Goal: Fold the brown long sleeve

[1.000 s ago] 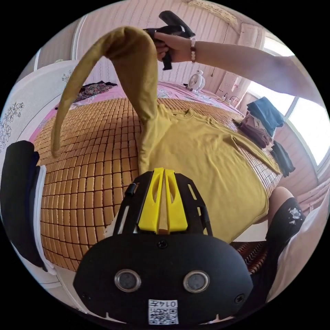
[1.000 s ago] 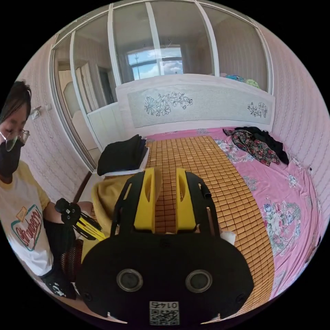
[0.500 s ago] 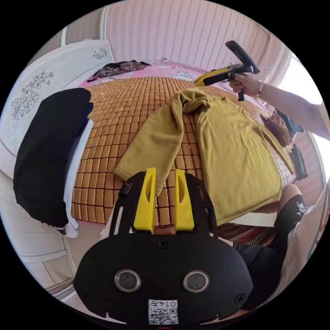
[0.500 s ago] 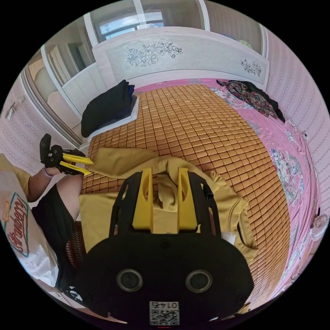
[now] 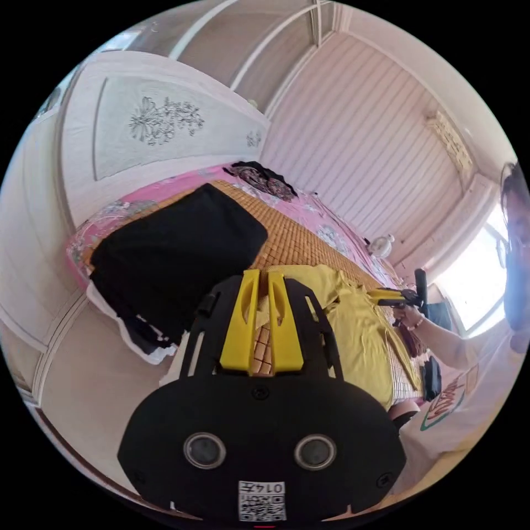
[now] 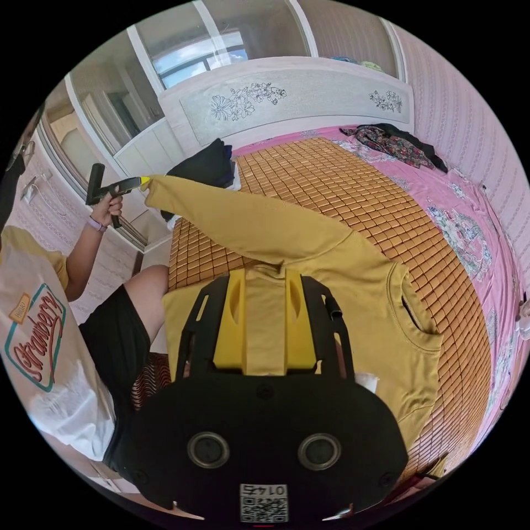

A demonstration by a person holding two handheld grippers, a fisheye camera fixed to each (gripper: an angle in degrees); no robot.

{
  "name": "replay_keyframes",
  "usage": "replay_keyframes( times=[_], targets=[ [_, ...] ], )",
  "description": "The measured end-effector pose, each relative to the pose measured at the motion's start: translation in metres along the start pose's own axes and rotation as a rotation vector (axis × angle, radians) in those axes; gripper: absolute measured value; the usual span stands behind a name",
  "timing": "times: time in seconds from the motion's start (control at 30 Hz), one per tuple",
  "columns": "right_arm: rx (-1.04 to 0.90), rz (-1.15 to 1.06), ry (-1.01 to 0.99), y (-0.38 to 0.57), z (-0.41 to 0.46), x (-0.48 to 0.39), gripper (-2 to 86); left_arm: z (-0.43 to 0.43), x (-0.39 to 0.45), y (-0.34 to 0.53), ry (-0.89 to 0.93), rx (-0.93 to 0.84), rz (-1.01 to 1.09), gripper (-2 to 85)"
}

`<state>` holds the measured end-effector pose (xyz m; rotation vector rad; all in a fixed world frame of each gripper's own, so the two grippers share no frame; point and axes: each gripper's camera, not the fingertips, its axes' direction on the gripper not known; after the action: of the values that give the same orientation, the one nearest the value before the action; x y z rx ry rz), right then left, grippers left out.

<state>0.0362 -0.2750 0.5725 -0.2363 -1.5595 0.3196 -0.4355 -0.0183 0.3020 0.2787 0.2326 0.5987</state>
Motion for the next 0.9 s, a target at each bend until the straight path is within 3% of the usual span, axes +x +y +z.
replay_keyframes(
  times=[0.2,0.33,0.67,0.9],
  targets=[
    [-0.051,0.019,-0.115,0.003,0.045,-0.012,11.1,-0.001,-0.035,0.044,-0.159,-0.073,-0.113,6.1],
    [-0.089,-0.036,-0.127,-0.008,0.078,-0.035,11.2,0.014,-0.051,0.077,-0.134,-0.096,-0.198,6.9],
    [-0.165,-0.341,-0.044,-0.067,0.181,-0.145,11.7,0.081,-0.079,0.091,-0.16,-0.158,-0.306,13.6],
    [-0.239,-0.333,0.064,-0.071,0.233,-0.171,8.9,0.092,-0.08,0.085,-0.146,-0.223,-0.281,8.7]
  ],
)
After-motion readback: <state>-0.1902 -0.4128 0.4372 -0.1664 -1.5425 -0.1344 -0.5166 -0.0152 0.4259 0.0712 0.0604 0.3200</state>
